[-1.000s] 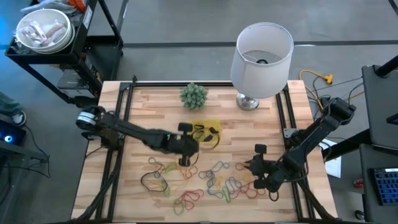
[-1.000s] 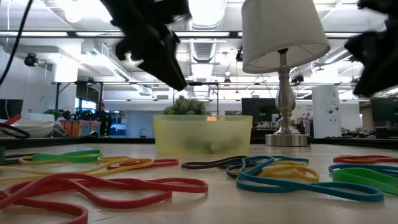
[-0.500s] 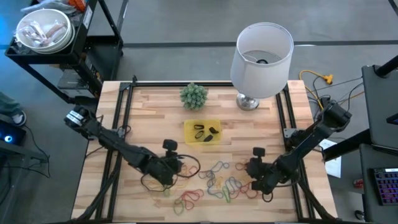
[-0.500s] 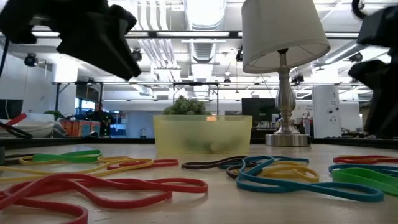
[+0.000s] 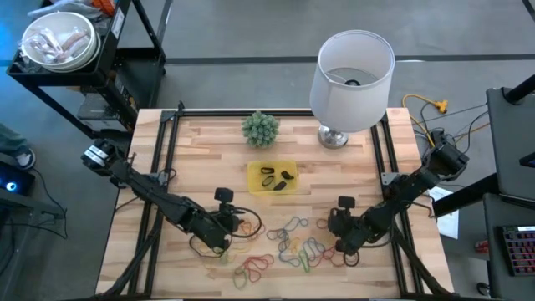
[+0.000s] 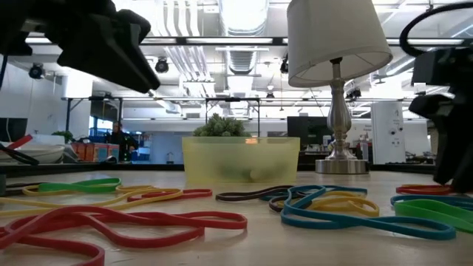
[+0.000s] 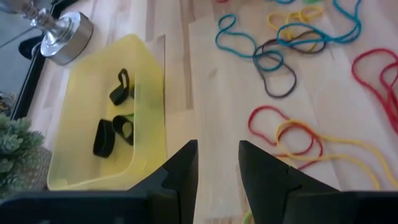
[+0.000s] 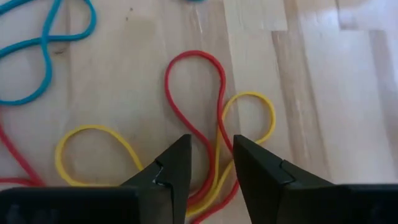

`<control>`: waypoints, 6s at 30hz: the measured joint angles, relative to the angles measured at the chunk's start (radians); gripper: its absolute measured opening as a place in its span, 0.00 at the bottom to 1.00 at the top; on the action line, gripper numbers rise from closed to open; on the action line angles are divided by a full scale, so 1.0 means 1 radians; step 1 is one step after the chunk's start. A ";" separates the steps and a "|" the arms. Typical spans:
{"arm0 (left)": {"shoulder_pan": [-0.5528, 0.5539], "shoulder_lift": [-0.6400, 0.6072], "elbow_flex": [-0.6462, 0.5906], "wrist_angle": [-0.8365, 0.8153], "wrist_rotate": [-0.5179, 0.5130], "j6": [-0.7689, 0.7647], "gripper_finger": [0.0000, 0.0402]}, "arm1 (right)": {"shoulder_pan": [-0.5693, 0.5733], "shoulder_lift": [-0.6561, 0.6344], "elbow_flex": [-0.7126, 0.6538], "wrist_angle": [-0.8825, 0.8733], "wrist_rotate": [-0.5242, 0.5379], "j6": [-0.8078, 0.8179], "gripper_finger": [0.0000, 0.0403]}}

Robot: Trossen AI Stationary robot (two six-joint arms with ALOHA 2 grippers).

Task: Pick and place rubber bands into bin
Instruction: Put the red rubber band into the yellow bin, then put the green rubber band into the yellow bin

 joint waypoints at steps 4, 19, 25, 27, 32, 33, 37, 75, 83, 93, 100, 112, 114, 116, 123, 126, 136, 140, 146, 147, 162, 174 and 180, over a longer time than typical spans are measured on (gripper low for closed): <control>-0.001 -0.002 0.000 0.006 0.001 0.000 0.25 | -0.018 -0.002 -0.012 0.014 -0.026 0.007 0.26; -0.002 -0.002 -0.001 0.005 0.000 0.000 0.25 | -0.020 -0.009 -0.017 0.023 -0.074 -0.032 0.03; -0.002 -0.002 -0.001 0.005 0.001 0.000 0.25 | -0.018 -0.063 -0.021 0.004 -0.041 -0.061 0.02; -0.002 -0.002 -0.001 0.003 0.001 0.000 0.25 | -0.018 -0.081 -0.012 0.012 -0.034 -0.076 0.02; -0.002 -0.001 -0.001 0.003 0.001 0.000 0.25 | -0.018 -0.112 0.002 0.017 -0.016 -0.097 0.02; -0.002 -0.001 -0.001 0.003 0.001 0.000 0.25 | -0.018 -0.114 0.004 0.017 -0.008 -0.105 0.02; -0.002 -0.001 -0.001 0.004 0.001 0.000 0.25 | -0.006 -0.115 0.022 0.021 0.061 -0.165 0.02; -0.002 -0.001 -0.082 0.110 -0.012 0.008 0.25 | -0.112 -0.117 0.355 0.073 0.650 -0.891 0.02; -0.002 -0.001 -0.082 0.111 -0.011 0.009 0.25 | -0.278 -0.113 0.319 0.336 0.474 -1.072 0.02; -0.002 -0.001 -0.083 0.107 -0.011 0.010 0.25 | -0.491 -0.028 0.310 0.494 0.262 -1.147 0.02; -0.002 -0.001 -0.084 0.105 -0.011 0.010 0.25 | -0.596 0.097 0.309 0.583 0.148 -1.147 0.02; -0.002 -0.001 -0.084 0.106 -0.010 0.010 0.25 | -0.653 0.202 0.309 0.596 0.100 -1.078 0.02; -0.002 -0.001 -0.084 0.106 -0.010 0.010 0.25 | -0.653 0.190 0.309 0.593 0.093 -1.050 0.02; -0.002 -0.001 -0.084 0.105 -0.010 0.010 0.25 | -0.657 0.177 0.309 0.585 0.048 -1.024 0.02; -0.002 -0.001 -0.084 0.106 -0.009 0.010 0.25 | -0.700 0.148 0.309 0.518 -0.109 -0.910 0.12; -0.002 -0.001 -0.084 0.106 -0.009 0.010 0.25 | -0.707 0.148 0.309 0.498 -0.111 -0.898 0.20; -0.003 -0.001 -0.084 0.044 0.128 -0.092 0.25 | -0.630 0.103 0.309 0.471 -0.178 -0.990 0.36; -0.002 -0.001 -0.084 -0.105 0.142 -0.253 0.25 | -0.559 0.067 0.308 0.422 -0.190 -0.979 0.36; -0.002 -0.001 -0.098 -0.165 0.151 -0.359 0.25 | -0.433 0.029 0.306 0.371 -0.189 -0.917 0.33; -0.002 -0.001 -0.102 -0.157 0.158 -0.361 0.25 | -0.410 0.026 0.306 0.367 -0.189 -0.909 0.32; 0.001 0.015 -0.156 -0.066 0.226 -0.434 0.25 | -0.136 0.026 0.305 0.359 -0.146 -0.816 0.27; 0.010 0.104 -0.162 -0.051 0.226 -0.428 0.25 | -0.118 0.021 0.305 0.361 -0.099 -0.805 0.22; 0.010 0.103 -0.162 -0.052 0.234 -0.425 0.23 | -0.119 0.021 0.305 0.361 -0.099 -0.806 0.19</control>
